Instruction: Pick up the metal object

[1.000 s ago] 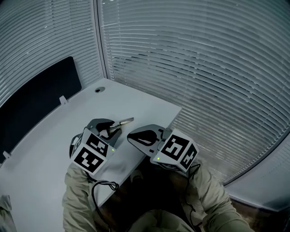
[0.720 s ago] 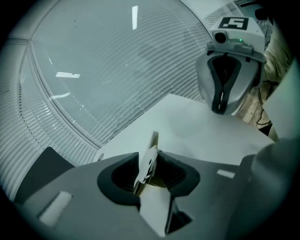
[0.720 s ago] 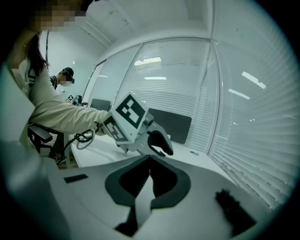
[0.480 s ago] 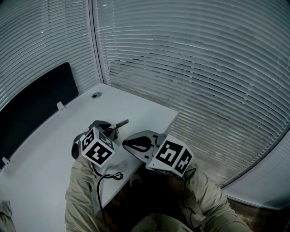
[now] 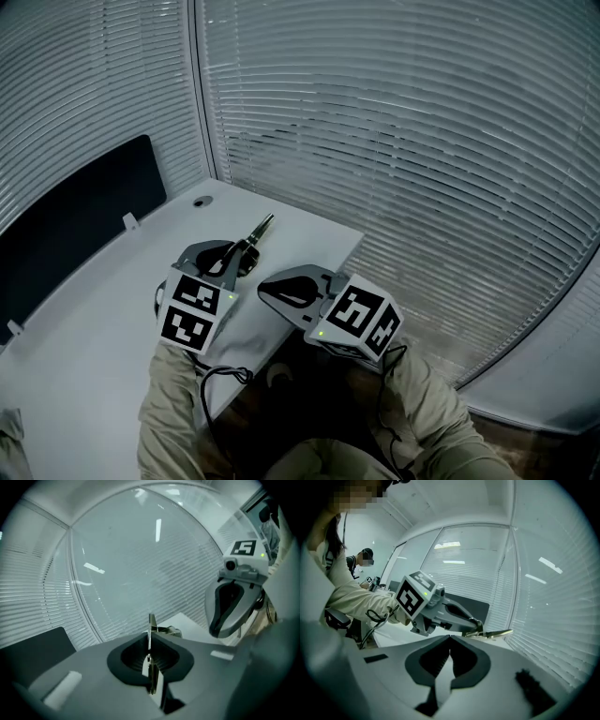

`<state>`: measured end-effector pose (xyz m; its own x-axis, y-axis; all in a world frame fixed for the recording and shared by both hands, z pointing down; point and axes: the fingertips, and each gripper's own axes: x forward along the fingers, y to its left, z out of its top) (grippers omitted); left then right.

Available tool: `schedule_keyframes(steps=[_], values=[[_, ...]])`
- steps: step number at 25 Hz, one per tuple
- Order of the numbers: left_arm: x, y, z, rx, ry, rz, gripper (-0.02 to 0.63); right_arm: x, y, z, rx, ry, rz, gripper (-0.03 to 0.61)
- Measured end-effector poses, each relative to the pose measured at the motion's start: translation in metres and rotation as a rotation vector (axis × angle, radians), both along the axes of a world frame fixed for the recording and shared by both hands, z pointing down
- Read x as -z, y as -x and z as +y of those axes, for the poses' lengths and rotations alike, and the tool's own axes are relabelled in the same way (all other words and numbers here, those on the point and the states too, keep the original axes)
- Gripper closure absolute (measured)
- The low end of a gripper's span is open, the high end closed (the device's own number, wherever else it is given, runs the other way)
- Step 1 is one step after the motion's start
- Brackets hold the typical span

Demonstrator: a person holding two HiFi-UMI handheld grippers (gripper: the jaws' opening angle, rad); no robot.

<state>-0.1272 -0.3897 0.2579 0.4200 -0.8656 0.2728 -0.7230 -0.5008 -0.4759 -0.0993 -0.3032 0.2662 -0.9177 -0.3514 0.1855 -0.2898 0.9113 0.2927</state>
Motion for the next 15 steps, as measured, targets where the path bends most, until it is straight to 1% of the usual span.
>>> schedule_keyframes(steps=[4,7,11,13,15], values=[[0.031,-0.015,0.038,-0.097,-0.138,0.162,0.600,0.013,-0.015,0.011,-0.027,-0.020,-0.033,0.575],[0.048,-0.023,0.071,-0.166,-0.218,0.255,0.600,0.024,-0.027,0.021,-0.049,-0.042,-0.066,0.574],[0.058,-0.030,0.113,-0.275,-0.292,0.336,0.598,0.040,-0.036,0.040,-0.066,-0.076,-0.108,0.574],[0.060,-0.028,0.126,-0.288,-0.316,0.364,0.598,0.043,-0.036,0.048,-0.064,-0.089,-0.127,0.574],[0.061,-0.026,0.139,-0.288,-0.339,0.374,0.598,0.042,-0.037,0.058,-0.062,-0.092,-0.140,0.575]])
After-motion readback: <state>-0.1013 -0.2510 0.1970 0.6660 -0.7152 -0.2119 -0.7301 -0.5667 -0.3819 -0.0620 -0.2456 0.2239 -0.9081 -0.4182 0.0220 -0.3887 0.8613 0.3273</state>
